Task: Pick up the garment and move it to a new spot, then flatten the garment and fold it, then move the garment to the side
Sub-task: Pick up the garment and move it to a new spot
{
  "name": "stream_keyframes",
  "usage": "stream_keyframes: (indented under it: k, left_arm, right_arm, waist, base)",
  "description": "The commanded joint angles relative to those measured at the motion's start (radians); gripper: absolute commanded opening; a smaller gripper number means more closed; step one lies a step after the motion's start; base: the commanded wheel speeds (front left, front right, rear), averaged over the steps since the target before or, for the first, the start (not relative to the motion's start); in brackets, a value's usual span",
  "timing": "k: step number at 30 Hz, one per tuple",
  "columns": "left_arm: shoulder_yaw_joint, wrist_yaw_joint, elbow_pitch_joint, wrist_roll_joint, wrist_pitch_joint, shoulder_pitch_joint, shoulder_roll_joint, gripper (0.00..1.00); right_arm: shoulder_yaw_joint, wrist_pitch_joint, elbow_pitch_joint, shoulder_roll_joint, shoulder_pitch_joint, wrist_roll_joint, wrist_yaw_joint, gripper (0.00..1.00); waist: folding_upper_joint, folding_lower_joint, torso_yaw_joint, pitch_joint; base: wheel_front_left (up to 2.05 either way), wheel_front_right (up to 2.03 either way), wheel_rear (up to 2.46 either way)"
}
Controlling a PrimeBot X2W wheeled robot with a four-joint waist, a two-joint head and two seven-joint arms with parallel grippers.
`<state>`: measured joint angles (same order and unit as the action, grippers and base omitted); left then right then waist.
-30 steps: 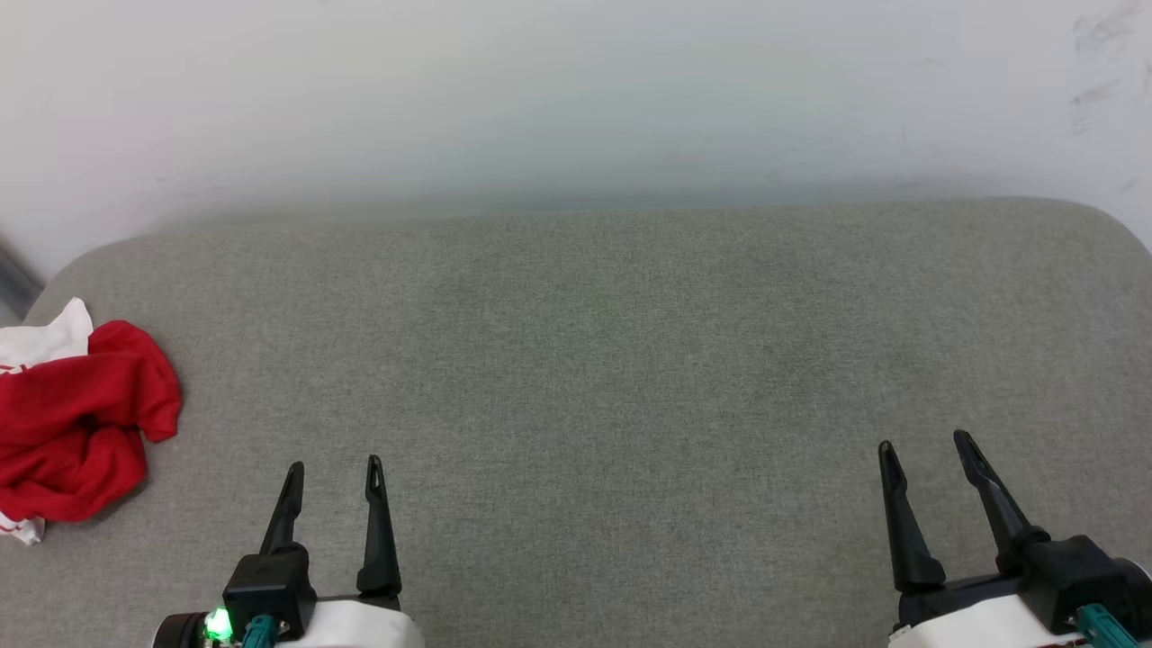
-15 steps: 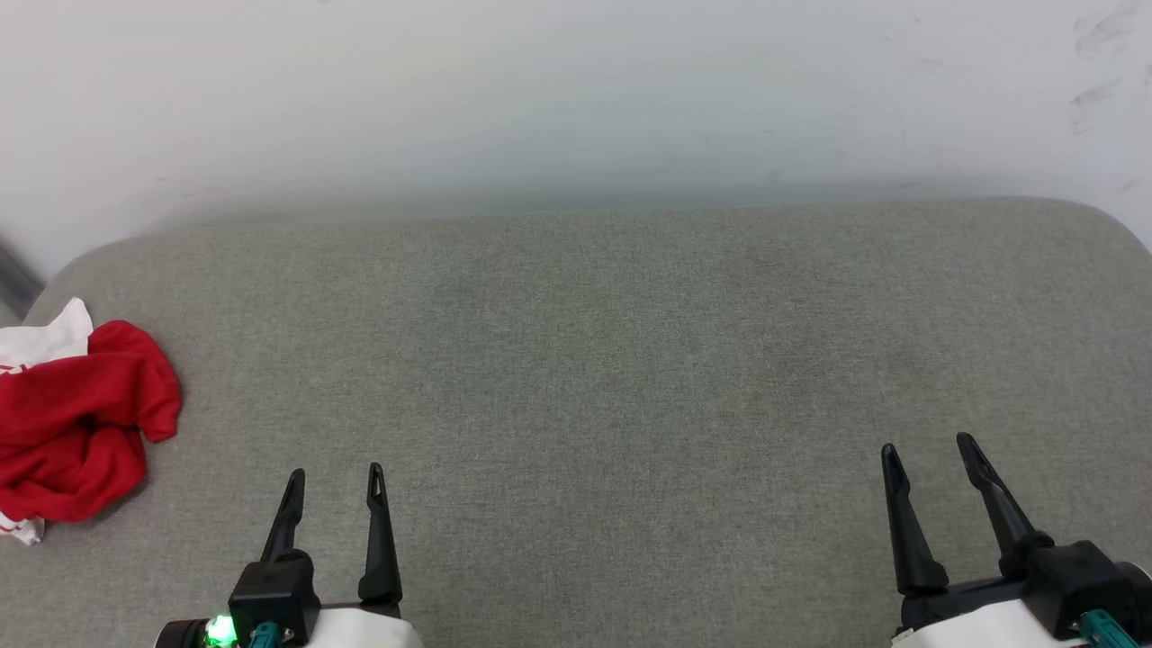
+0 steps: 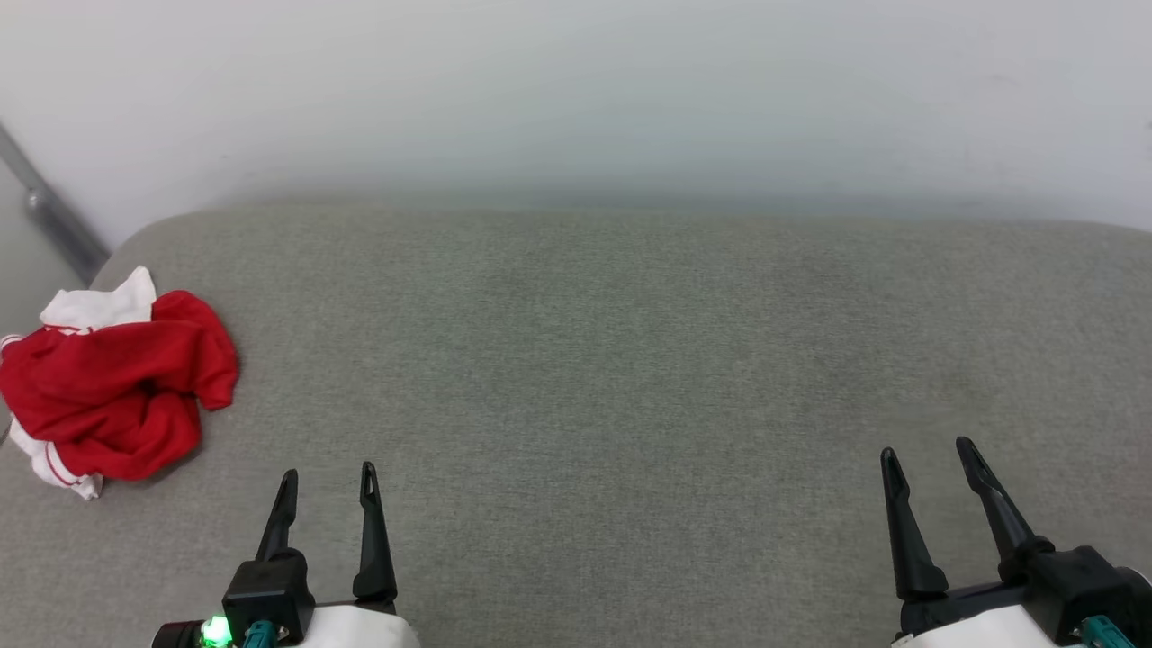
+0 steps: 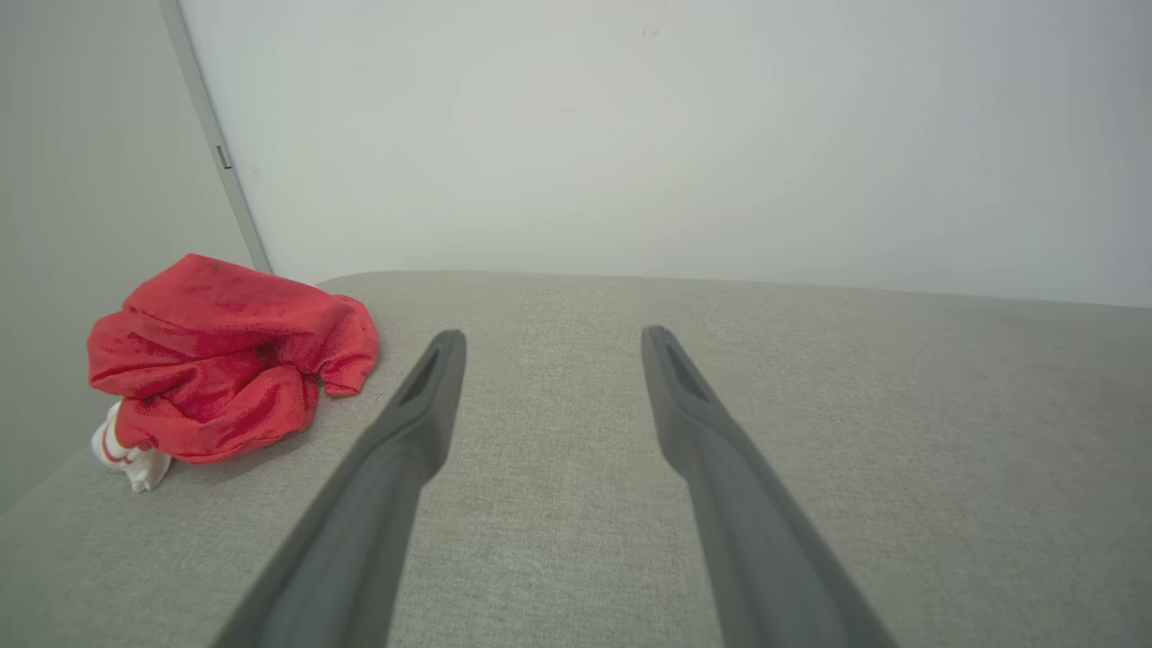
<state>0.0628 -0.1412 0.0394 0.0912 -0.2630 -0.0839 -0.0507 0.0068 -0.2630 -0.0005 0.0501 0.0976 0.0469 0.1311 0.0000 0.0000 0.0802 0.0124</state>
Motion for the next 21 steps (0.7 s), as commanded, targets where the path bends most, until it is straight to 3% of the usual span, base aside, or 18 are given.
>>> stream_keyframes:
  k: [1,21]
  left_arm:
    - [-0.001,-0.005,0.001,-0.005,-0.003,0.001,0.001,1.0]
    - [-0.03,-0.037,-0.011,0.014,-0.003,-0.019,0.001,1.0]
  right_arm:
    - [0.0,-0.003,-0.004,0.0,0.013,-0.007,-0.001,1.0]
    - [0.023,-0.003,-0.012,0.0,0.029,-0.045,-0.001,1.0]
  waist:
    - [0.0,0.0,0.032,-0.002]
    - [0.0,0.0,0.315,0.005]
  base:
    - [0.0,0.0,0.0]
    - [0.0,0.0,0.0]
